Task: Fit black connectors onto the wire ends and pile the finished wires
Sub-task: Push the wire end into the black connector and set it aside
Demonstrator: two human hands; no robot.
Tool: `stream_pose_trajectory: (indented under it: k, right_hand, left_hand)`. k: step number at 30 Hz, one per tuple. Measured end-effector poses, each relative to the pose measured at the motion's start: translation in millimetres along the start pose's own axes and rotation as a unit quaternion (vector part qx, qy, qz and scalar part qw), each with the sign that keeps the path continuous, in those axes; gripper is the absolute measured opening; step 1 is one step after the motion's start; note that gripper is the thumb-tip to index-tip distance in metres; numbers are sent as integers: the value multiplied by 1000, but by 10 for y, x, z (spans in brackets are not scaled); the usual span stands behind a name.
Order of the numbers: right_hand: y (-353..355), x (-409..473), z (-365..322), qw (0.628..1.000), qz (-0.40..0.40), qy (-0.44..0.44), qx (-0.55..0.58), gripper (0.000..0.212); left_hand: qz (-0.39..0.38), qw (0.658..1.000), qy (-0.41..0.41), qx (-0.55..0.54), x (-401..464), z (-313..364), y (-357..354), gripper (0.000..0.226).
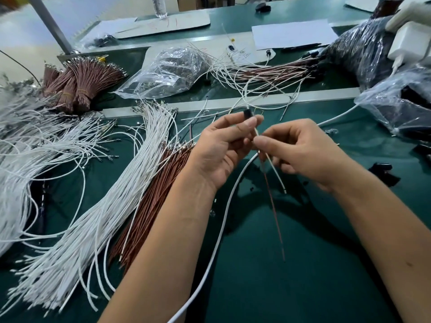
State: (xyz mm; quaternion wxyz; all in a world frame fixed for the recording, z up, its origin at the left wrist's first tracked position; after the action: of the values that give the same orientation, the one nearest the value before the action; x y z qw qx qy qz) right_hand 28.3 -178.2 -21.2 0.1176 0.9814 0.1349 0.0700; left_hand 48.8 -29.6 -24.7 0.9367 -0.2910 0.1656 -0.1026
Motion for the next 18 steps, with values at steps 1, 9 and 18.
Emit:
stream_pose_trajectory:
  k: [1,9,18]
  right_hand:
    - [-5,16,-8,999,26,9,17,42]
    - [-102,-105,21,976,-211,-52,1,21]
    - [-24,-8,-41,996,-22,0,81,24]
  left_hand:
    - [-4,1000,2,7,-4,-29,-32,20]
    - [5,998,-14,-61,4,88,74,24]
    - [-38,998,-20,42,-37,1,-56,25]
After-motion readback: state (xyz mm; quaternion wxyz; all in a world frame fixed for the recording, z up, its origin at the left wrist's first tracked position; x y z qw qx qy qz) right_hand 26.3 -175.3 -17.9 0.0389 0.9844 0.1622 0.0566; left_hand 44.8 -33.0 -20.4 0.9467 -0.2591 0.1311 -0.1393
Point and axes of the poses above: each hand's wrist, its own x-axis towards the middle knuckle, its own y-axis out of the back of the hand, z = x × y, the point moved 5 cm from there along x, towards the middle knuckle, and after that the axes turned 3 degrees about y, right-handed, at the moved point
